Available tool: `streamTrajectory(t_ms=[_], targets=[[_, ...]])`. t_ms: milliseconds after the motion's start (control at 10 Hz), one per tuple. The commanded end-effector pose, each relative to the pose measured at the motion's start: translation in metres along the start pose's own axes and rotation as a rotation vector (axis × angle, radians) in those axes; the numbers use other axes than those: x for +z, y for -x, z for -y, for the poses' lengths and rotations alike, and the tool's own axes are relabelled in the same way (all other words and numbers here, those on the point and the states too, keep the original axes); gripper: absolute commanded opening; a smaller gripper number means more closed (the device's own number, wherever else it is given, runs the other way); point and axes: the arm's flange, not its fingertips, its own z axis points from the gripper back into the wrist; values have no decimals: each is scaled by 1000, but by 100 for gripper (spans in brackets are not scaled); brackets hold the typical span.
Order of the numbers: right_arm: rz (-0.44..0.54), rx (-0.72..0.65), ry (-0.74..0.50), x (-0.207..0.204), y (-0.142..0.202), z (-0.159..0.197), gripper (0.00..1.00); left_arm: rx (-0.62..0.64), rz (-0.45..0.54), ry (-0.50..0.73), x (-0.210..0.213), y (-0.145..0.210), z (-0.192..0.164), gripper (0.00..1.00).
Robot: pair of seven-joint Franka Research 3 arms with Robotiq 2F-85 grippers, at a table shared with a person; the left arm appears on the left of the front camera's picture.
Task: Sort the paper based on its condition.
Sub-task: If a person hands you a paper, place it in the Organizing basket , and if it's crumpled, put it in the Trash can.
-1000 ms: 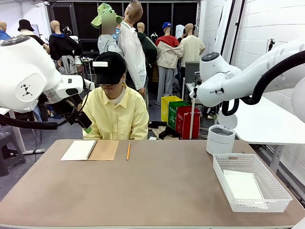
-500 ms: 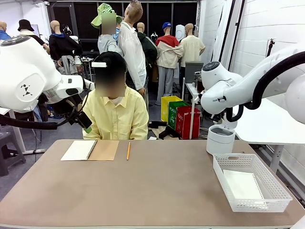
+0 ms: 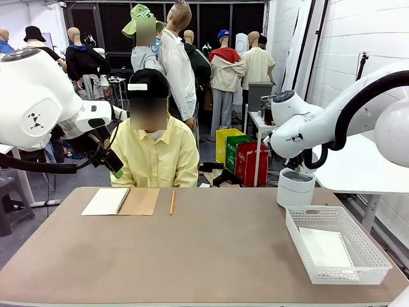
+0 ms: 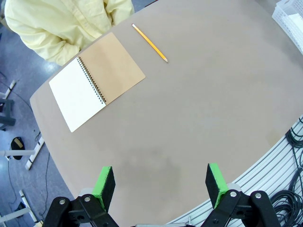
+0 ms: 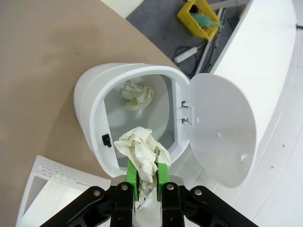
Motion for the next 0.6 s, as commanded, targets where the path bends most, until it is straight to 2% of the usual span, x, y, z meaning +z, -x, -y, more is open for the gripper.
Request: streamTrajectory(t_ms=[0, 400, 500], targets=[[-20, -45, 37, -8, -7, 5, 19, 1, 10, 4, -1, 1, -1, 100], [-53, -61, 28, -19, -10, 10, 19, 1, 10, 4, -1, 1, -1, 100], [-66, -64, 22, -20, -11, 9, 31, 1, 10, 4, -1, 1, -1, 100]])
